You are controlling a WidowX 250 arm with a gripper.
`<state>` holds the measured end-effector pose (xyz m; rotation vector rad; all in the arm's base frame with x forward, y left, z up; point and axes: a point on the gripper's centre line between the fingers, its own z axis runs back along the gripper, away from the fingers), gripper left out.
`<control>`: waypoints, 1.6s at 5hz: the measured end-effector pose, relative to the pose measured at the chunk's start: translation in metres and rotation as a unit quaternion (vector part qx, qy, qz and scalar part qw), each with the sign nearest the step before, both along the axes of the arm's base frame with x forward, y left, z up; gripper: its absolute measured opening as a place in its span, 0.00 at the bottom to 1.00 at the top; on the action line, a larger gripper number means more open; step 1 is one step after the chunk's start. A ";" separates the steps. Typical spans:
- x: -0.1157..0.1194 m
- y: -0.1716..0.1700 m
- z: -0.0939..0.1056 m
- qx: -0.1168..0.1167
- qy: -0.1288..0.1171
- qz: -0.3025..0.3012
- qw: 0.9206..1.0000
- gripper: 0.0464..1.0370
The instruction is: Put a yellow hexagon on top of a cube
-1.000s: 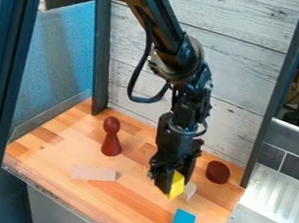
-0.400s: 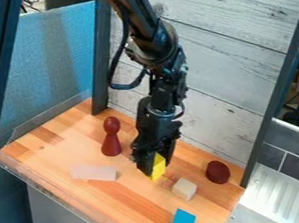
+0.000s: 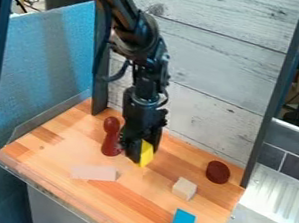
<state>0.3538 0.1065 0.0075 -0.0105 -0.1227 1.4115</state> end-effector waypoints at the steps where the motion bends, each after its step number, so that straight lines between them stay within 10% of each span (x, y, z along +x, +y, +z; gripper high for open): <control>1: -0.006 0.013 -0.002 0.006 0.001 0.013 1.000 0.53; 2: -0.007 0.003 -0.005 -0.021 0.002 -0.015 1.000 0.53; 8: 0.036 -0.084 -0.028 0.020 0.044 -0.138 0.989 0.53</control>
